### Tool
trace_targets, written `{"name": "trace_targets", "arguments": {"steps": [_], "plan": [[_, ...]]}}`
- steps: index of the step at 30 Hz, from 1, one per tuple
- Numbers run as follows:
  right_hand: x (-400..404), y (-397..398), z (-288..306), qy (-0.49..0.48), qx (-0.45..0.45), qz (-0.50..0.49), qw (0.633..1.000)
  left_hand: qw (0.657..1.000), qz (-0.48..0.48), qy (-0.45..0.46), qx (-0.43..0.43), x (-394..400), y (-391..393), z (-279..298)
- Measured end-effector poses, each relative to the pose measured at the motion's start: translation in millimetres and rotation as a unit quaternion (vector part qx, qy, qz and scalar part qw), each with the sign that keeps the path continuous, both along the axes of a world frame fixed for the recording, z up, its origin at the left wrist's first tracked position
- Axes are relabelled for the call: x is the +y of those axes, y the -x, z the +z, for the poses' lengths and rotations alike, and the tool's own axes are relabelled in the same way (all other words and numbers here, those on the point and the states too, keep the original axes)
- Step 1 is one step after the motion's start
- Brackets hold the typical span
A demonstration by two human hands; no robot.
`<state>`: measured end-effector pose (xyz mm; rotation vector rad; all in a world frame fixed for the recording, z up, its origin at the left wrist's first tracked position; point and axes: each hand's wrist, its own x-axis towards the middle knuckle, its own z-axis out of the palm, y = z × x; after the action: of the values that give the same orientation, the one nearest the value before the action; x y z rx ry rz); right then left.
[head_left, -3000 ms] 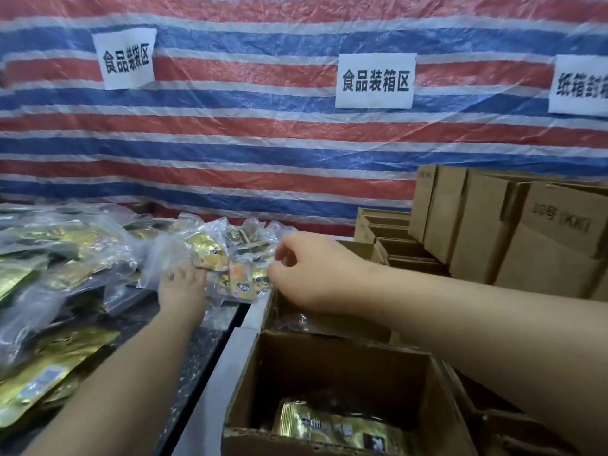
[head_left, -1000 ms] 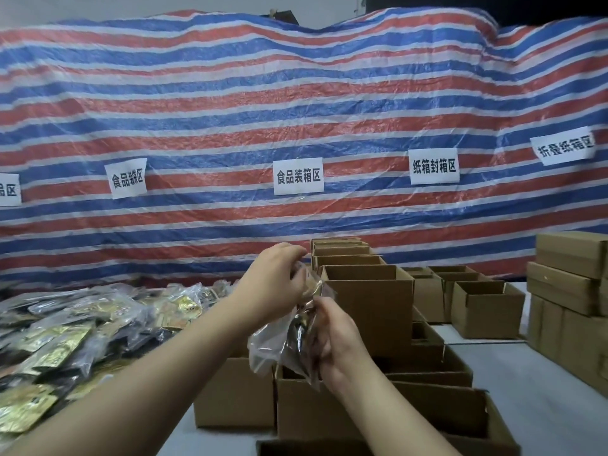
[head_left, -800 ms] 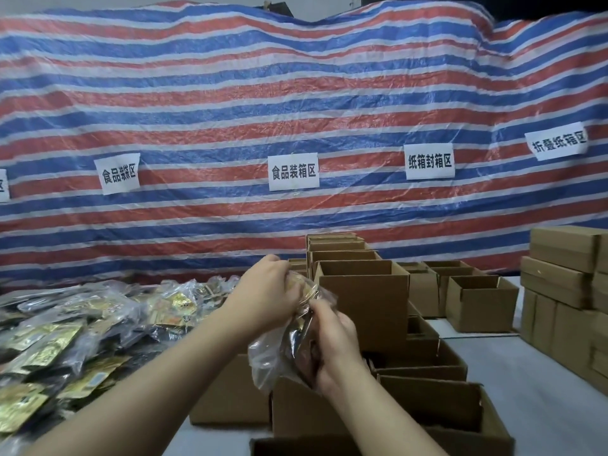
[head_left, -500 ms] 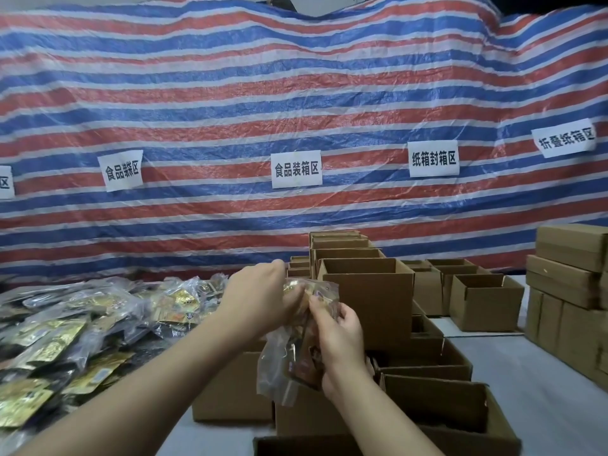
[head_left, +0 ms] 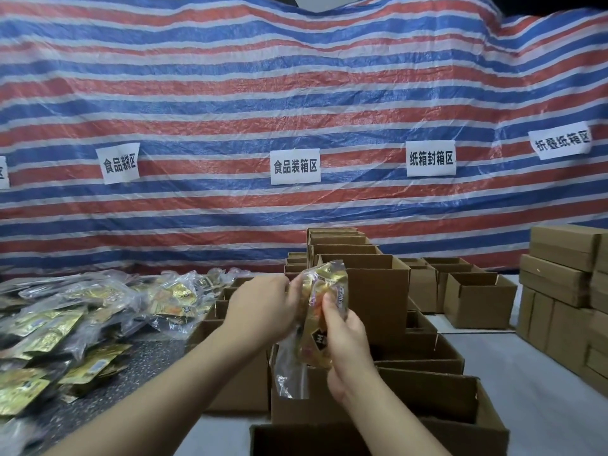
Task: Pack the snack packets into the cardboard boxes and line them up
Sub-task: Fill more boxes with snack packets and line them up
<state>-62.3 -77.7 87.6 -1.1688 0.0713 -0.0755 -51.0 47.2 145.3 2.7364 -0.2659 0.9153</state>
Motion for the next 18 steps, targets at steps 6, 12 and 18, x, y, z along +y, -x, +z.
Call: {"name": "trace_targets", "arguments": {"steps": [6, 12, 18], "plan": [[1, 12, -1, -0.038, 0.047, 0.029, 0.998, 0.993, -0.066, 0.053, 0.081, -16, 13, -19], [-6, 11, 19, 0.204, 0.038, -0.040, 0.977, 0.973, -0.113, 0.202, 0.001, -27, 36, -35], [-14, 13, 18, 0.067, -0.015, 0.019, 0.997, 0.886, -0.240, 0.377, 0.126, -47, 52, -36]]}}
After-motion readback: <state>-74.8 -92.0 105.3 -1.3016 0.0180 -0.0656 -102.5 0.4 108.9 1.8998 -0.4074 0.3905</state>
